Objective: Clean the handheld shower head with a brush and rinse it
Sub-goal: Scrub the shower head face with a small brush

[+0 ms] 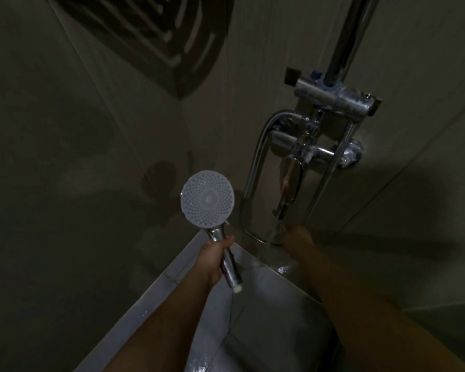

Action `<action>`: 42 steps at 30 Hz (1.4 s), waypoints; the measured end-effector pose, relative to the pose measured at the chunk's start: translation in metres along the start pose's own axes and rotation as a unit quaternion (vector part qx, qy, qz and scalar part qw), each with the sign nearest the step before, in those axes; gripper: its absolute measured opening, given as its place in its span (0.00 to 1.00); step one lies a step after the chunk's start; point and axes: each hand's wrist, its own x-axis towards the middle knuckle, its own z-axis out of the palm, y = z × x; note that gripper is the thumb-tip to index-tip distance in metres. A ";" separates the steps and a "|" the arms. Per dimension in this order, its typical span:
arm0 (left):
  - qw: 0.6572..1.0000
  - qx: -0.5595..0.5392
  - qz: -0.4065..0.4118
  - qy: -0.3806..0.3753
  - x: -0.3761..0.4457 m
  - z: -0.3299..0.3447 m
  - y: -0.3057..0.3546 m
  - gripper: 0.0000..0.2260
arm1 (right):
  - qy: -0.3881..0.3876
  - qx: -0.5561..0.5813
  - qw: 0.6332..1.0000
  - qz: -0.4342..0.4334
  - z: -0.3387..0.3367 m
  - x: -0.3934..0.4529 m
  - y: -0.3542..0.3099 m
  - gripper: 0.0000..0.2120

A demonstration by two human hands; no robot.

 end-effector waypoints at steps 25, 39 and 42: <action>0.984 0.088 0.150 -0.037 -0.088 0.002 0.141 0.14 | 0.068 -0.014 0.898 -0.435 -0.049 -0.145 -0.206 0.09; 0.963 0.182 0.196 -0.020 -0.139 0.017 0.174 0.19 | 0.250 -0.028 0.894 -0.372 -0.098 -0.191 -0.203 0.12; 0.962 0.185 0.200 -0.015 -0.142 0.014 0.175 0.20 | 0.221 -0.064 0.877 -0.423 -0.093 -0.203 -0.203 0.12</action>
